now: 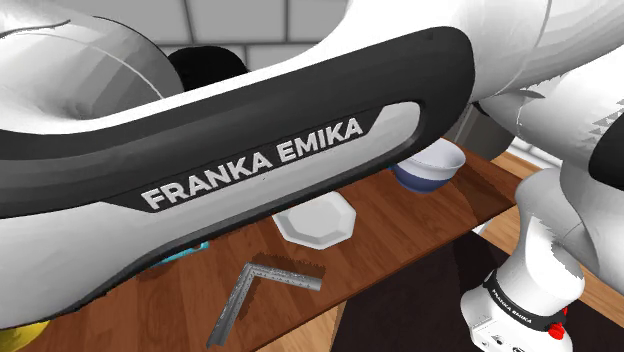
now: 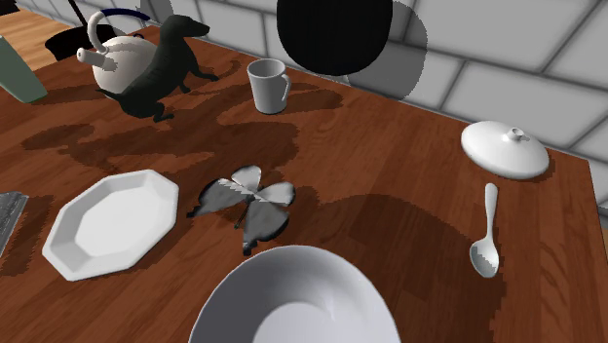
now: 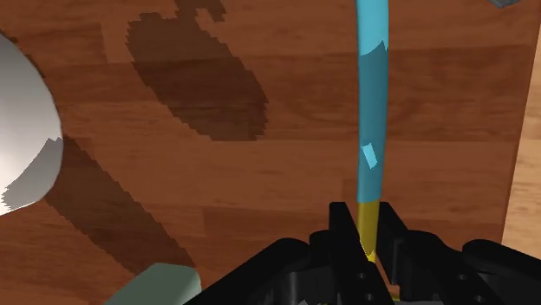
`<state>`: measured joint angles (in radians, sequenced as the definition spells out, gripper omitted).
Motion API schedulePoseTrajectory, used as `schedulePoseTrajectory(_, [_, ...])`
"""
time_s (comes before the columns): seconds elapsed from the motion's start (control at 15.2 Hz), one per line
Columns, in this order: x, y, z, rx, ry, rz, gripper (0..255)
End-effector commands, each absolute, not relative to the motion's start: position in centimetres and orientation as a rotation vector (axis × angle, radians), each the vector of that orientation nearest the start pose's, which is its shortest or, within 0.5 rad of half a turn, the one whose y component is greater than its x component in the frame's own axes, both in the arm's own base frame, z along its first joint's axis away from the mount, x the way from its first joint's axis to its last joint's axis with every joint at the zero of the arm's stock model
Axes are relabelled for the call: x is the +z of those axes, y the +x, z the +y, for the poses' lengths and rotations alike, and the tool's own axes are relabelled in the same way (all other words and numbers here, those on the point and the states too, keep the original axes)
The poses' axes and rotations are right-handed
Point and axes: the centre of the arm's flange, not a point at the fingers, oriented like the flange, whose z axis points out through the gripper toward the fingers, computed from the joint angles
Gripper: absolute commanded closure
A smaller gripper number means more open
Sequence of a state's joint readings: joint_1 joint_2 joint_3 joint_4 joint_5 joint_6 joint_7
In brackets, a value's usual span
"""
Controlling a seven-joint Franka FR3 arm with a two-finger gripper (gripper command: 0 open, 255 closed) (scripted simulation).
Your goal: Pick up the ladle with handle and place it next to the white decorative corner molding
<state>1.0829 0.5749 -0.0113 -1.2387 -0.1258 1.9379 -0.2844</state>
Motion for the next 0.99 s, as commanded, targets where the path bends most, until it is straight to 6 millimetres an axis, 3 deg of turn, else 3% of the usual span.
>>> schedulePoseTrajectory(0.0, [43.7,35.7,64.3,-0.262,-2.452,-2.056,255])
schedulePoseTrajectory(0.92, [36.4,35.7,64.4,-0.262,-2.452,-2.056,255])
